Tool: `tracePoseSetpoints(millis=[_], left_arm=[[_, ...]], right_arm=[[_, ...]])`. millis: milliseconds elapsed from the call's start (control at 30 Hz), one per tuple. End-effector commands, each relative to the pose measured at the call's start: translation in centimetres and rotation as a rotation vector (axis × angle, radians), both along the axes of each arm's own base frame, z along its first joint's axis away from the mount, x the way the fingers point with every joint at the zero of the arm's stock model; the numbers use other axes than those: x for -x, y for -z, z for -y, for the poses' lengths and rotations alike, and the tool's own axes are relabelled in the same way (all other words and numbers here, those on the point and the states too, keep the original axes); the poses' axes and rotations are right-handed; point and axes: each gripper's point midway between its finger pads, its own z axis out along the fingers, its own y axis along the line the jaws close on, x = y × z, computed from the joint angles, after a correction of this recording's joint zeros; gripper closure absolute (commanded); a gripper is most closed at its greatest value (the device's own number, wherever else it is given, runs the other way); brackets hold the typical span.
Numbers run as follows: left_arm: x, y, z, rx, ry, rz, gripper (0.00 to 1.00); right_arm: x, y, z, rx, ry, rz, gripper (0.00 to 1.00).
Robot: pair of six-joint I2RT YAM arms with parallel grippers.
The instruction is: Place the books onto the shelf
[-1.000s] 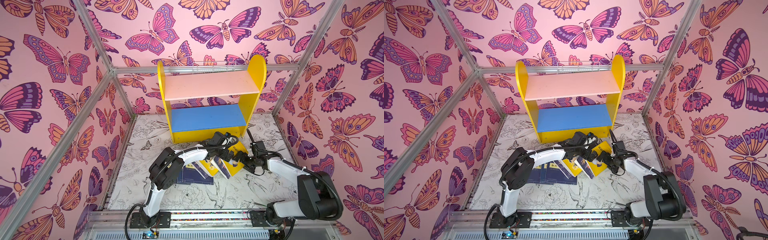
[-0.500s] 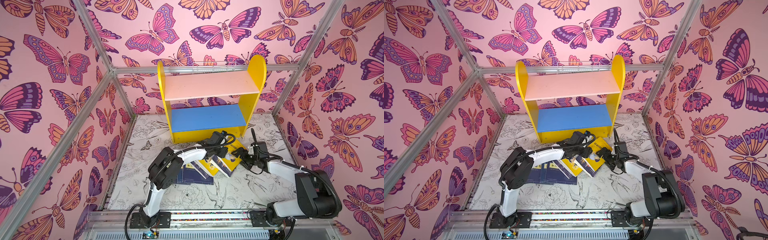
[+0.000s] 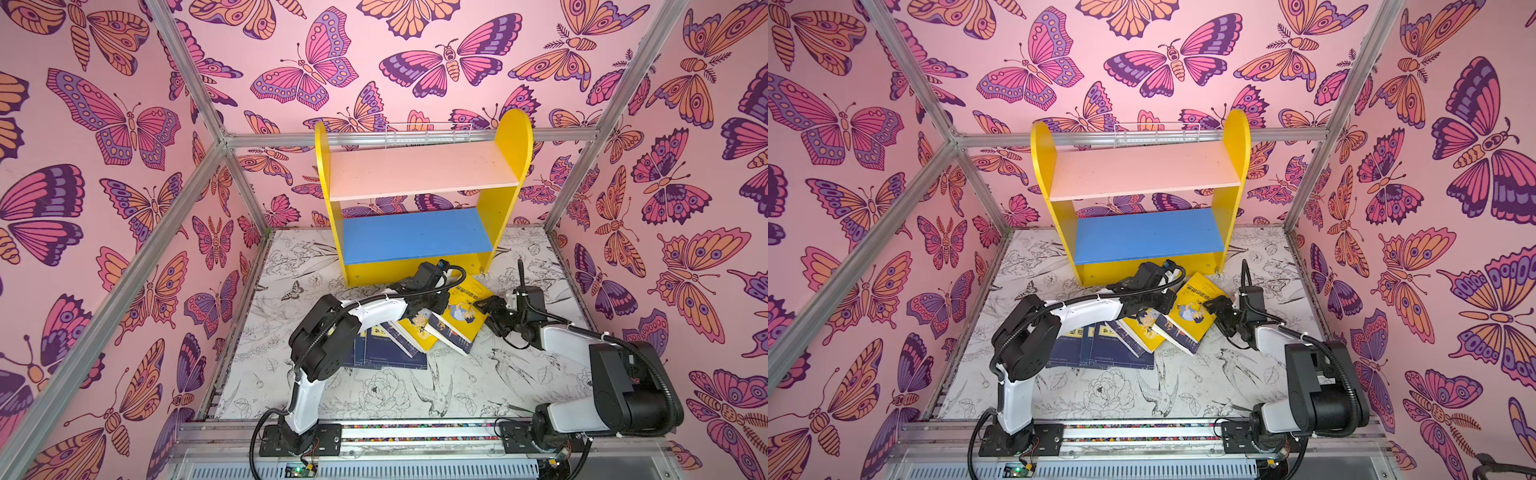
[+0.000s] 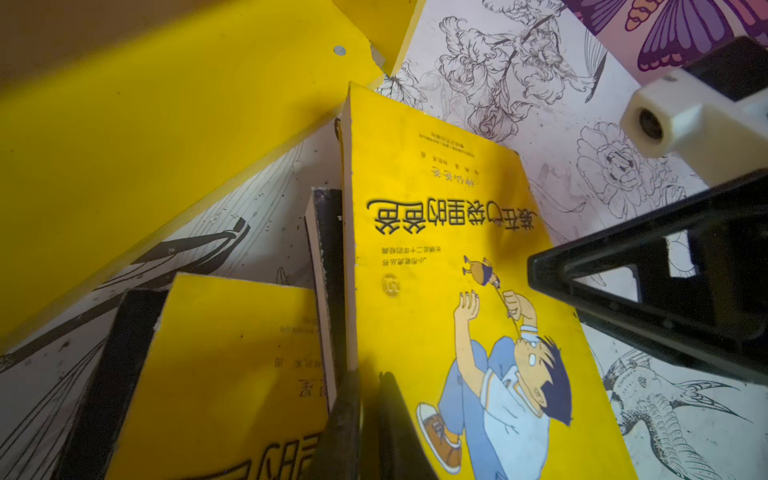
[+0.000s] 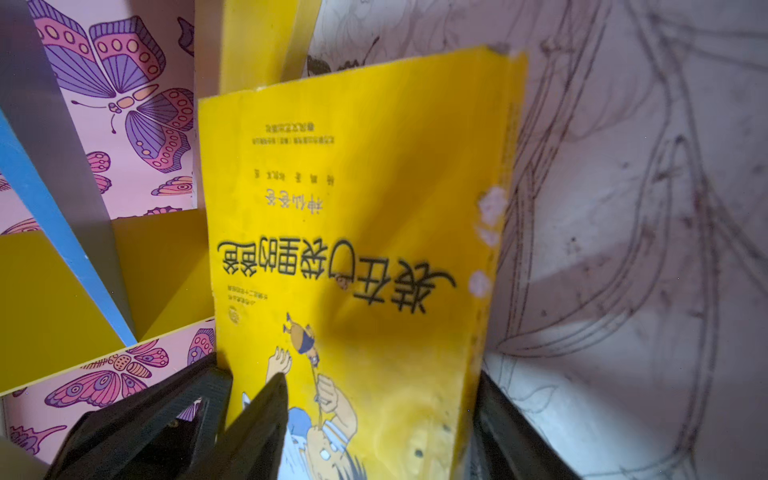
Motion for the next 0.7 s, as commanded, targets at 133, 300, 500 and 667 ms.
tracePoseSetpoints(millis=[133, 300, 500, 667], left_arm=[[3.0, 5.2, -2.4, -0.127, 0.037, -0.156, 0.91], [3.1, 5.3, -2.3, -0.122, 0.042, -0.163, 0.92], [3.4, 5.0, -1.8, -0.1, 0.063, -0.176, 0.91], [3.5, 4.6, -1.6, -0.072, 0.06, -0.176, 0.91]], right_arm=[[-1.4, -5.5, -1.4, -0.031, -0.086, 0.198, 0.48], [-0.6, -7.1, -2.2, -0.025, -0.15, 0.234, 0.6], [0.7, -7.7, -3.8, -0.003, -0.257, 0.248, 0.72], [1.2, -7.1, -5.4, -0.03, -0.327, 0.244, 1.0]])
